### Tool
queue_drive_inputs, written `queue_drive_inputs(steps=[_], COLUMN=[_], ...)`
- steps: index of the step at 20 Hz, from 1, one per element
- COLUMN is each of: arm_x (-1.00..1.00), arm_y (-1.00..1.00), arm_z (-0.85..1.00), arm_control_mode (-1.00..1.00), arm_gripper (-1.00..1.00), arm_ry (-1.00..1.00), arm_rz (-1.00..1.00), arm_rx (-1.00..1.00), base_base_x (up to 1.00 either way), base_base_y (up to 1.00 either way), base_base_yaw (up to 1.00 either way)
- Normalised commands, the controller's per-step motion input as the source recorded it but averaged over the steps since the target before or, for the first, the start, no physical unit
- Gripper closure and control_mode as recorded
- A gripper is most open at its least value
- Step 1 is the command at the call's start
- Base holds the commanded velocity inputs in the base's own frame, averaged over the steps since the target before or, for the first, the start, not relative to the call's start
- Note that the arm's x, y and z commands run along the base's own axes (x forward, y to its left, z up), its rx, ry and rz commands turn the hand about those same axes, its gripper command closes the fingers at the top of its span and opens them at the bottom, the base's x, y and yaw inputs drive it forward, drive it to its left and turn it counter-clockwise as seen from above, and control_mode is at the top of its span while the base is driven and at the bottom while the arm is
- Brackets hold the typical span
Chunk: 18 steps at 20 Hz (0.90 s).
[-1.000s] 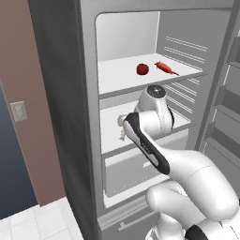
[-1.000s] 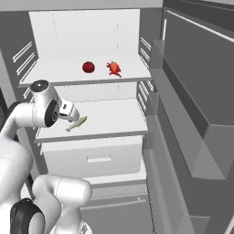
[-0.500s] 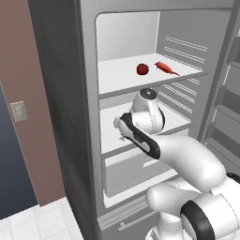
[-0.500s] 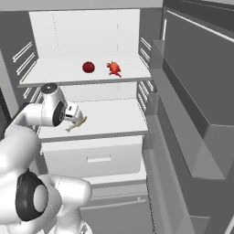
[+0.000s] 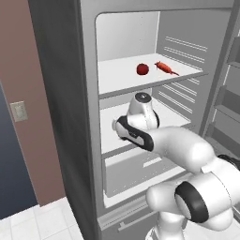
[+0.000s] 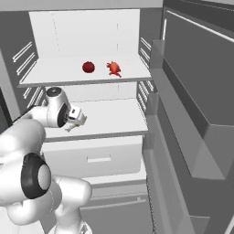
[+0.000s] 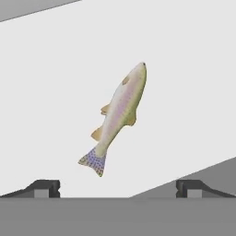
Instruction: Place one tomato and one fish in each tupperware on the nearby counter, to pack two identical lunches.
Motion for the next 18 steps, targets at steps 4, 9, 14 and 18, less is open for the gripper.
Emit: queue_drive_inputs(steps=[4,9,14,18], arm_x=[0.43,0.46,0.33,0.26], arm_y=[0.0,0.0,0.05,0.01], arm_z=[-0.14,-0.2,-0.28,-0.21], arm_control_mode=[-1.0,-1.0,-1.0,-1.0], arm_gripper=[-1.0,-1.0,-1.0,-1.0], arm_ry=[0.0,0.0,0.0,0.0], arm_rz=[-0.04,-0.04,-0.01,0.0], arm_rx=[-0.03,-0.02,-0.02,-0.01], base_base_x=[0.0,0.0,0.0,0.0], base_base_y=[0.0,0.0,0.0,0.0], base_base_yaw=[0.0,0.0,0.0,0.0])
